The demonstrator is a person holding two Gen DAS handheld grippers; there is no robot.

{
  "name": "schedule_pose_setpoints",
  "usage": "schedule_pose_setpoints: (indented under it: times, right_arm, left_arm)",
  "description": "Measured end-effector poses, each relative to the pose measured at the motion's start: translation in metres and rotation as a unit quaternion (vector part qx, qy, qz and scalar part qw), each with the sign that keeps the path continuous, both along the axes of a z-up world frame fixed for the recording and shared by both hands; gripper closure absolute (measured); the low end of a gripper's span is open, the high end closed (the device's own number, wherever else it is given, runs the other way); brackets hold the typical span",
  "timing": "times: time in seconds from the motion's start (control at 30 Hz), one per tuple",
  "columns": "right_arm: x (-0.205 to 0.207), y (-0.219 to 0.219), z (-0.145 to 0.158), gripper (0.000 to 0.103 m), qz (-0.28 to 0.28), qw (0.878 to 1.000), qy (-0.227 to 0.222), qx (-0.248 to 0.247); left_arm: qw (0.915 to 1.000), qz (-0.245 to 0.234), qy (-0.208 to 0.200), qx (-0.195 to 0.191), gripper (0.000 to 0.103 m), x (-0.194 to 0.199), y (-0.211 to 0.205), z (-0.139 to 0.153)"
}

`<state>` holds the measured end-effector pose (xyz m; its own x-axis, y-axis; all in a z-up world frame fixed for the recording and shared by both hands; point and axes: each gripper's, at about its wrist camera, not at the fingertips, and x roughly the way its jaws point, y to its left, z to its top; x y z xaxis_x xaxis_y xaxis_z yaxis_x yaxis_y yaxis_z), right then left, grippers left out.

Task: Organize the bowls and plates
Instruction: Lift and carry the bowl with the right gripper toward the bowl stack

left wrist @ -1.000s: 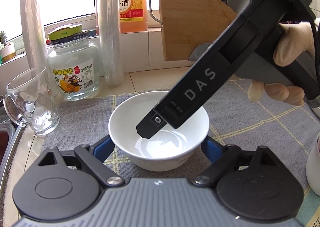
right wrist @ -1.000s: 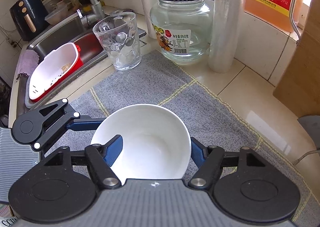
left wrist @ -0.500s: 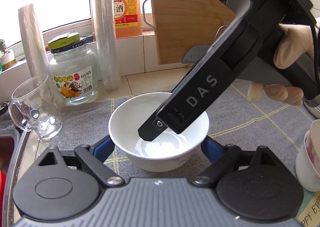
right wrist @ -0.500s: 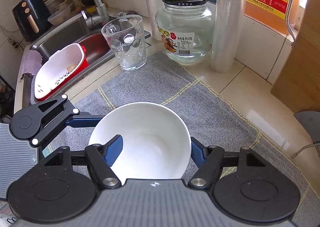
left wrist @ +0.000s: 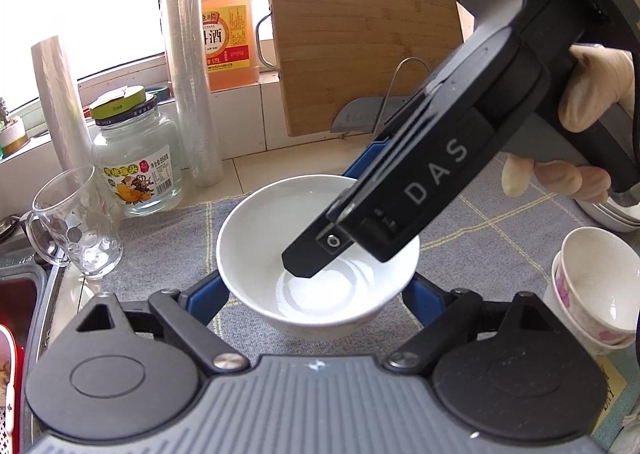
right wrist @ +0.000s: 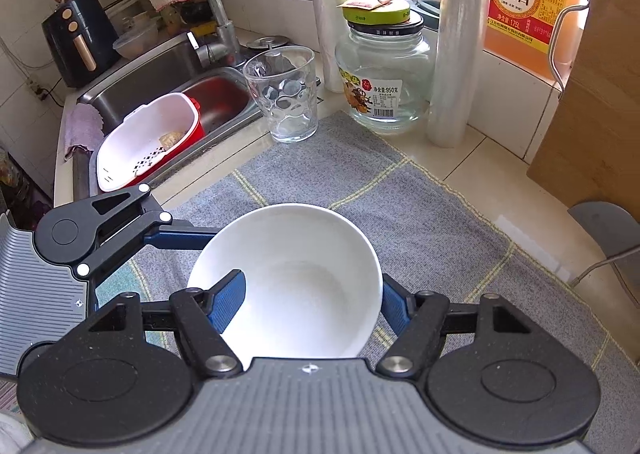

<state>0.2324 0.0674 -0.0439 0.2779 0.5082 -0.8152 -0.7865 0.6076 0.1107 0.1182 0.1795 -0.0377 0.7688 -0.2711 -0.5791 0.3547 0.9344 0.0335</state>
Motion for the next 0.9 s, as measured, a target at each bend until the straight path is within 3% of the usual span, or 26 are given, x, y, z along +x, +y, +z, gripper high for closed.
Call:
schedule_pose_setpoints:
  times: [0.9]
  right_arm:
    - [-0.091,-0.090,0.021,0.026,-0.036,0.998,-0.010,0.042]
  left_arm:
    - [0.9974,-0.069,0.002,0.019,0.011,-0.075,-0.062,0.024]
